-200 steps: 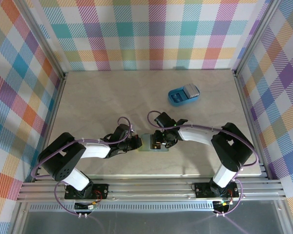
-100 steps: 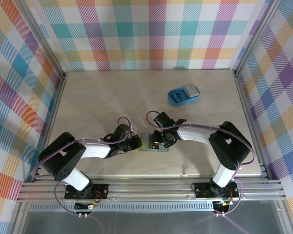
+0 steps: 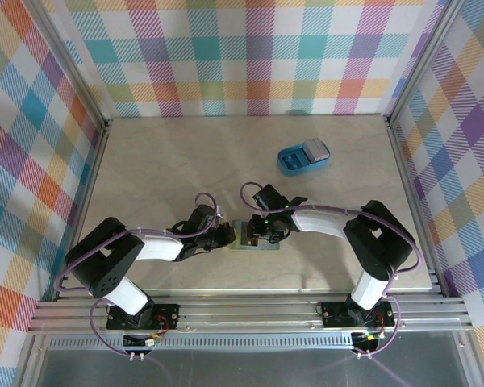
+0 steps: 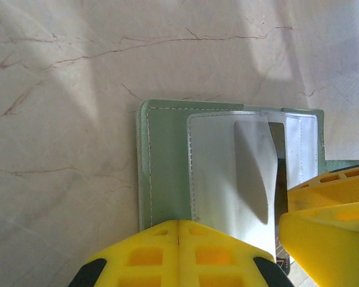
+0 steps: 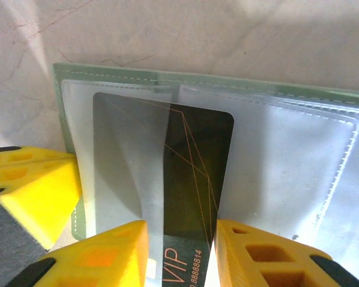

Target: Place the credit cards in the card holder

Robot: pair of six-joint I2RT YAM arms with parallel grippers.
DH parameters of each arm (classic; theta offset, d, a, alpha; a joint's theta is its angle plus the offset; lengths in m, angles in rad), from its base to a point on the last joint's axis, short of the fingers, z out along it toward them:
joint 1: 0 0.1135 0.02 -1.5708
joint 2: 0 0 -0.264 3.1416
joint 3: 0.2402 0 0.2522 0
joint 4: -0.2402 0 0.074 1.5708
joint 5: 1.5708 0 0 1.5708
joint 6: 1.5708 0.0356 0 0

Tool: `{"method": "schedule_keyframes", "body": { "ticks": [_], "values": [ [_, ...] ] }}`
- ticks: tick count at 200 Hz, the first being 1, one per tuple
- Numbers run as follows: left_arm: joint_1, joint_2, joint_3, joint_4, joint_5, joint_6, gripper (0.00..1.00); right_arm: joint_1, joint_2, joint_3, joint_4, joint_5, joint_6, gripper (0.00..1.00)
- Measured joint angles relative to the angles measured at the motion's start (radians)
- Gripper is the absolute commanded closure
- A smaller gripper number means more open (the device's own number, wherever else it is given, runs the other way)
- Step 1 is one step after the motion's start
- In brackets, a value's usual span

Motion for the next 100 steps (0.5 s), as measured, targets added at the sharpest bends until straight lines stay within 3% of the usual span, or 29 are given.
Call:
{"method": "schedule_keyframes", "body": {
  "ticks": [100],
  "values": [
    [0.0,-0.001,0.001,-0.003,0.0,0.0,1.0,0.0,0.016,0.002,0.053,-0.056,0.004,0.71]
  ]
}}
